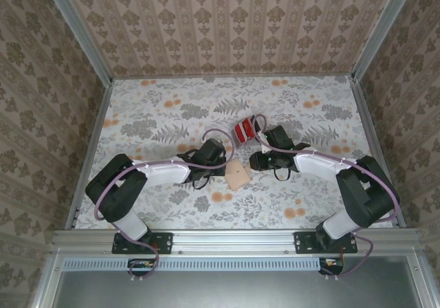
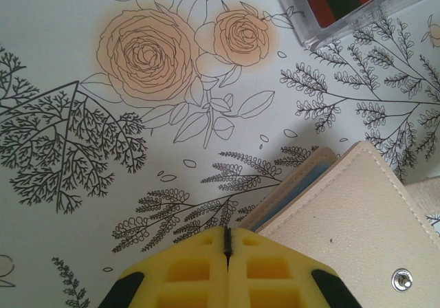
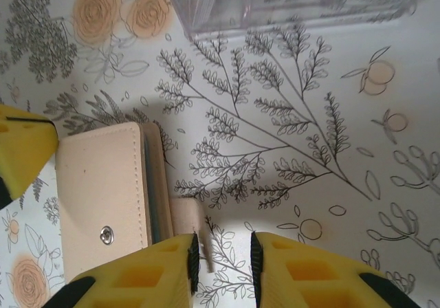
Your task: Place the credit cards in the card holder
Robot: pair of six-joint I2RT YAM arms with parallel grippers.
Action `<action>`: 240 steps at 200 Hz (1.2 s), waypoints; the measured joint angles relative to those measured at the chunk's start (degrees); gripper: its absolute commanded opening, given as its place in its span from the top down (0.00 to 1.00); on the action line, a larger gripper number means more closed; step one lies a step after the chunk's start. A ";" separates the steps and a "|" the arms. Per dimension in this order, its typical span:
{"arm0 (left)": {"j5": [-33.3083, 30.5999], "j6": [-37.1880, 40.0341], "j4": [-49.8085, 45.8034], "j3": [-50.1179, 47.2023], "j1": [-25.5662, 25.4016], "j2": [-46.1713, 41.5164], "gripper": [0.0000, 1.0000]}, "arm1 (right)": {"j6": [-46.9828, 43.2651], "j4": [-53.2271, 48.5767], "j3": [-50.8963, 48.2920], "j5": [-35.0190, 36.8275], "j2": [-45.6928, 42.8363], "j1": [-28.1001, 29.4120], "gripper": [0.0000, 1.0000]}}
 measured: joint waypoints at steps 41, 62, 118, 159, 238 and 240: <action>-0.28 0.00 -0.02 0.02 -0.09 0.42 1.00 | -0.15 -0.31 0.13 -1.44 0.50 0.00 0.74; -0.72 0.00 -0.02 0.02 -0.31 0.42 1.00 | -0.24 -0.35 0.35 -1.99 0.79 0.00 0.78; -0.83 0.00 -0.04 0.04 -0.33 0.42 1.00 | -0.33 -0.37 0.57 -2.64 0.79 0.02 0.84; -0.81 0.04 -0.52 0.57 -0.35 0.61 1.00 | -0.90 -0.35 0.59 -2.99 0.76 0.02 0.90; -0.79 0.92 -0.85 2.29 -1.03 1.44 1.00 | -1.86 -0.11 0.61 -4.70 0.48 2.78 0.91; -0.76 0.94 -0.85 2.32 -1.05 1.49 1.00 | -1.88 -0.11 0.61 -4.79 0.46 2.93 0.91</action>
